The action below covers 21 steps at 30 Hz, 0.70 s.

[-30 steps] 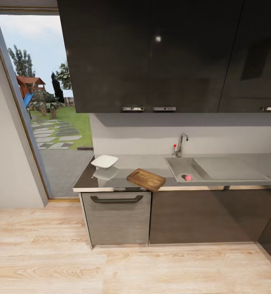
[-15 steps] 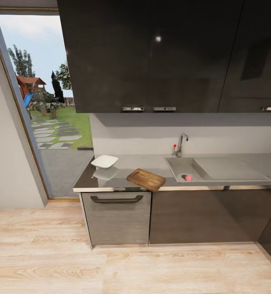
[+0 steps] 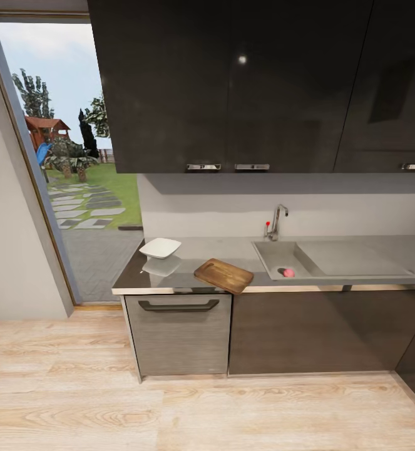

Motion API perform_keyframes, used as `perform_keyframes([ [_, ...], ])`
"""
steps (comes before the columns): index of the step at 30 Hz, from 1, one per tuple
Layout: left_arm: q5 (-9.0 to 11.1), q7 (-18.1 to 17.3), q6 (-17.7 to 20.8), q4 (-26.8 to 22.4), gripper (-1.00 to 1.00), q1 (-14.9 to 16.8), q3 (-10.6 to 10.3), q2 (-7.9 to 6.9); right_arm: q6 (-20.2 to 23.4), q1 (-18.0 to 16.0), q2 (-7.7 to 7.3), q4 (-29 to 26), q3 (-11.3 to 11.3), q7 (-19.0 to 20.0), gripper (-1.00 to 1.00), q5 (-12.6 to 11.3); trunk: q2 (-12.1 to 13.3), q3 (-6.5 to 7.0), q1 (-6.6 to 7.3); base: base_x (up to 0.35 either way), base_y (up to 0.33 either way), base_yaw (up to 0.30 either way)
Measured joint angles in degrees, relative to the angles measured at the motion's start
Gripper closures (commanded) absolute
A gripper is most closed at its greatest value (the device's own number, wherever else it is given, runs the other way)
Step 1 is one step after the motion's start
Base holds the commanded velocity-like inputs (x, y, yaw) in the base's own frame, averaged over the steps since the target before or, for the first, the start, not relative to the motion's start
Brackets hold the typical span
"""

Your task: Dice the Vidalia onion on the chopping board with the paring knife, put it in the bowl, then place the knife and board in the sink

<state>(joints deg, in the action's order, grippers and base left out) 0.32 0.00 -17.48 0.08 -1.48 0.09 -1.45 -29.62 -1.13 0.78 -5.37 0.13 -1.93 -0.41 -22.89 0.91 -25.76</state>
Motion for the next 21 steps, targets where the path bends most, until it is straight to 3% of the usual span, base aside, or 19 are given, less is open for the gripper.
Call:
perform_keyframes([
  [21,0.0,0.0,0.0,0.0,-1.0,0.0,0.0,0.0,0.0,0.0,0.0,0.0,0.0,0.0,-1.0,0.0,0.0,0.0,0.0,0.0,0.0,0.0],
])
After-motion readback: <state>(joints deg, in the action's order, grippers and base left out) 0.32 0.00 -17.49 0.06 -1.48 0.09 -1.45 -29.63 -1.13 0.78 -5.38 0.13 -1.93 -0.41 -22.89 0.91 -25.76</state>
